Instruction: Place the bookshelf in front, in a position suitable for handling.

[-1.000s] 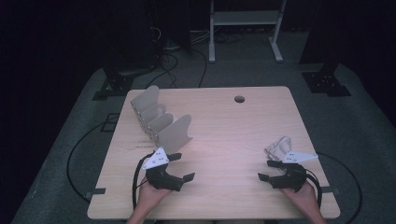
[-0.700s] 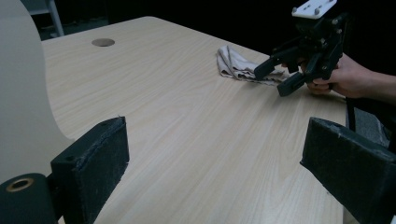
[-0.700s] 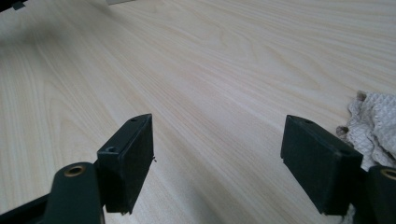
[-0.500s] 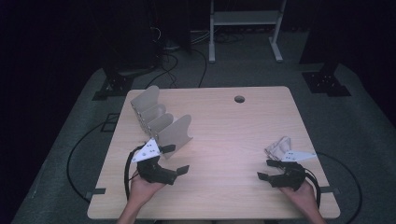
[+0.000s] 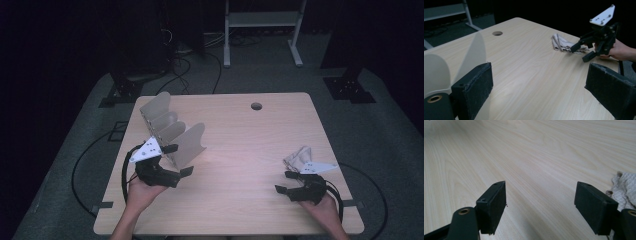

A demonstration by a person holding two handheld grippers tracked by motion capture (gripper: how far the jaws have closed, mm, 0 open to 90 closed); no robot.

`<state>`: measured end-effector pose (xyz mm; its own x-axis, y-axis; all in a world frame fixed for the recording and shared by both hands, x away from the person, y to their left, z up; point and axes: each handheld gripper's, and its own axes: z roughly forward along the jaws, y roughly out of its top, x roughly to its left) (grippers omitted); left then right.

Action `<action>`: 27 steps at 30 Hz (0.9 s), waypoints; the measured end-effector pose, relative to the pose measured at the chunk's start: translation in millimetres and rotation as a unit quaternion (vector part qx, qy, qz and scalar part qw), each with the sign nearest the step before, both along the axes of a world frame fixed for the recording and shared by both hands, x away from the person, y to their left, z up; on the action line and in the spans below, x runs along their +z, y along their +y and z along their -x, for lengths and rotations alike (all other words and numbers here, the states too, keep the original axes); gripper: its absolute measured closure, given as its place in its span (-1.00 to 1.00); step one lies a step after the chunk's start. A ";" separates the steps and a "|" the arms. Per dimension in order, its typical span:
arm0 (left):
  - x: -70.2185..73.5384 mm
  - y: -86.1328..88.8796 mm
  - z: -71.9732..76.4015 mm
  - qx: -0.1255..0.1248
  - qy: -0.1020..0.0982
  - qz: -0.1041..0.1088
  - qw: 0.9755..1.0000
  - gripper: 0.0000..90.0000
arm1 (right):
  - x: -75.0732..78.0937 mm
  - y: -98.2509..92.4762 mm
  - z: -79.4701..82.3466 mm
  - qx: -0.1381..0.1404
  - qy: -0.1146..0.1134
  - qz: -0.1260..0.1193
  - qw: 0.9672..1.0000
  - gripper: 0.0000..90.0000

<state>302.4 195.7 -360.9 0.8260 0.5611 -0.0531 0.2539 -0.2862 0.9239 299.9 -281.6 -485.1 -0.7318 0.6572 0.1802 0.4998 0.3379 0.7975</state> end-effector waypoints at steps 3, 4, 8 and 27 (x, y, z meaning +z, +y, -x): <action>2.9 2.7 -1.6 0.004 -0.004 -0.003 1.000 -0.80 | -0.6 0.2 -0.4 0.000 0.002 -0.001 1.000 -0.44; 4.4 3.9 -2.9 0.006 -0.005 -0.003 1.000 -0.80 | -1.0 0.6 -0.6 0.001 0.004 0.001 1.000 -0.44; 9.2 7.2 -9.3 0.013 -0.006 -0.006 1.000 -0.80 | -0.5 2.8 -0.7 0.004 0.004 0.001 1.000 -0.44; 4.8 17.3 -50.7 0.053 0.022 -0.061 0.996 -0.32 | -1.3 4.2 -0.6 0.009 0.007 0.001 1.000 -0.44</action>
<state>353.1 213.0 -356.1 0.7598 0.6500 -0.0150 0.3289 -0.3644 0.8712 300.5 -277.4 -486.4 -0.7407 0.6448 0.1886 0.5047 0.3488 0.7897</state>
